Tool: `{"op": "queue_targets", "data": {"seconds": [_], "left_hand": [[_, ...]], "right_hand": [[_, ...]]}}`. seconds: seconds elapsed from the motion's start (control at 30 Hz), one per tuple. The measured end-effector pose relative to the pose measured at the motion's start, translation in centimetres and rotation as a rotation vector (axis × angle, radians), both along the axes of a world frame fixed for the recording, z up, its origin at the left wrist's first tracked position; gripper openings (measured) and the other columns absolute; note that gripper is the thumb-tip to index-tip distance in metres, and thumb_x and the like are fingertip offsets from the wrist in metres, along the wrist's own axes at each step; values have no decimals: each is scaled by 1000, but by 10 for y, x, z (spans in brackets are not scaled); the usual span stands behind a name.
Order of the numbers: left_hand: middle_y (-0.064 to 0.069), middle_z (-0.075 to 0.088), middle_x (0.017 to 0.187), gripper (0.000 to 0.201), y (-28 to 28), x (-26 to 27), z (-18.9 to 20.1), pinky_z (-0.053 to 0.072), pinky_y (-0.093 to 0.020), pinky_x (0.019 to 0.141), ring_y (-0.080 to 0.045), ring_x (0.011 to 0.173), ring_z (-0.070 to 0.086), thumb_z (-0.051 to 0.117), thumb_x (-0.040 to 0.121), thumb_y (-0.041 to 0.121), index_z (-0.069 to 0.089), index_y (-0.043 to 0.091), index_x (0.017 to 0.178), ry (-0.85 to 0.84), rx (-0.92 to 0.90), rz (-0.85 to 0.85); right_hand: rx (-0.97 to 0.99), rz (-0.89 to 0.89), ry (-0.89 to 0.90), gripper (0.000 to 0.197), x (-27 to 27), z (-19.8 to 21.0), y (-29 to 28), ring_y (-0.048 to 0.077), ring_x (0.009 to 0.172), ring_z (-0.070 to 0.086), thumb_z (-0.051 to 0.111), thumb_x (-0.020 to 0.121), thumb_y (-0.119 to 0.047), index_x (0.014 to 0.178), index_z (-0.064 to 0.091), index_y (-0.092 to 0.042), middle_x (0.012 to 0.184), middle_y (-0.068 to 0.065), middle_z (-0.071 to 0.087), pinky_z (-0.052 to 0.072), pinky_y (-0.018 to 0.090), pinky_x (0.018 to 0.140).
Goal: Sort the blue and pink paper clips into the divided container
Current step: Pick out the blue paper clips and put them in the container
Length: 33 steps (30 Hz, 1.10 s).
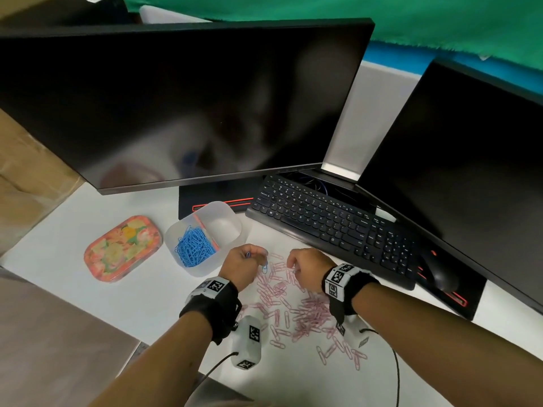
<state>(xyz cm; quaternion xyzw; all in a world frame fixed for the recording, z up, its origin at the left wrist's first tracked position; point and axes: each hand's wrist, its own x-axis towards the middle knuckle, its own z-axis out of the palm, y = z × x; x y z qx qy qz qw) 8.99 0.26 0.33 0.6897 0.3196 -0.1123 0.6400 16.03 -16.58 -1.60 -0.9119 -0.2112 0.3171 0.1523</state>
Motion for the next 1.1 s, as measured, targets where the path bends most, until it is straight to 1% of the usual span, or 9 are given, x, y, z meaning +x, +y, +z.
{"op": "queue_targets", "data": {"seconds": [0.1, 0.17, 0.23, 0.33, 0.43, 0.53, 0.73, 0.87, 1.1], "left_hand": [[-4, 63, 72, 19, 2, -2, -2, 34, -20, 47, -10, 43, 41, 54, 89, 5, 68, 12, 78, 14, -61, 14], [-3, 65, 73, 18, 3, -5, -1, 35, -21, 46, -12, 45, 40, 60, 88, 10, 70, 12, 72, -9, -64, -7], [1, 69, 77, 19, 3, -8, 2, 35, -22, 46, -12, 48, 38, 63, 86, 12, 72, 13, 69, -29, -64, -23], [-1, 72, 80, 17, 3, -10, 7, 34, -23, 48, -13, 49, 37, 63, 85, 10, 74, 12, 71, -29, -89, -28], [-9, 74, 86, 16, 5, -10, 13, 33, -24, 51, -11, 44, 36, 60, 87, 9, 72, 8, 77, -31, -112, -21], [-15, 72, 82, 14, 8, -8, 20, 30, -22, 49, -9, 38, 33, 56, 91, 7, 66, 6, 82, -43, -157, -6], [-8, 57, 66, 14, 26, -7, 41, 42, -23, 47, -14, 45, 50, 48, 95, 7, 61, 8, 90, -80, -260, 118], [-5, 54, 61, 15, 61, -9, 57, 42, -22, 43, -15, 45, 53, 43, 95, 7, 57, 10, 91, -129, -296, 296], [-16, 65, 69, 24, 116, -22, 66, 52, -21, 46, -18, 48, 65, 32, 94, -9, 52, 5, 96, -75, -226, 341]], "right_hand": [[143, -152, 69, 25, 2, 3, -8, 14, 78, 61, 50, 85, -8, 80, 66, -27, 88, -7, 64, 49, 22, 66], [266, -243, 100, 27, 4, 8, -14, 15, 85, 65, 54, 84, -3, 75, 69, -23, 91, -4, 69, 52, 22, 73], [344, -308, 133, 21, 5, 15, -19, 13, 89, 65, 59, 84, -2, 77, 70, -19, 90, -4, 70, 47, 12, 71], [432, -355, 192, 11, 5, 25, -22, 12, 89, 64, 65, 86, -9, 80, 69, -18, 89, -4, 69, 44, 10, 70], [460, -411, 251, 4, 4, 36, -19, 8, 71, 60, 69, 84, -19, 81, 70, -21, 82, -8, 69, 43, 17, 60], [528, -502, 365, 3, 3, 46, -11, 10, 42, 34, 66, 86, -16, 88, 68, -16, 81, 0, 72, 27, 20, 43], [767, -645, 629, 21, 0, 66, 40, 8, 42, 25, 46, 92, 1, 97, 65, -5, 69, 3, 55, 15, 17, 39], [744, -676, 753, 16, -6, 84, 98, 13, 47, 30, 47, 91, -2, 92, 63, -5, 59, 2, 41, 21, 19, 44], [572, -483, 693, 16, -12, 95, 184, 18, 53, 48, 48, 93, -4, 80, 54, -8, 65, 10, 49, 41, 24, 46]]}}
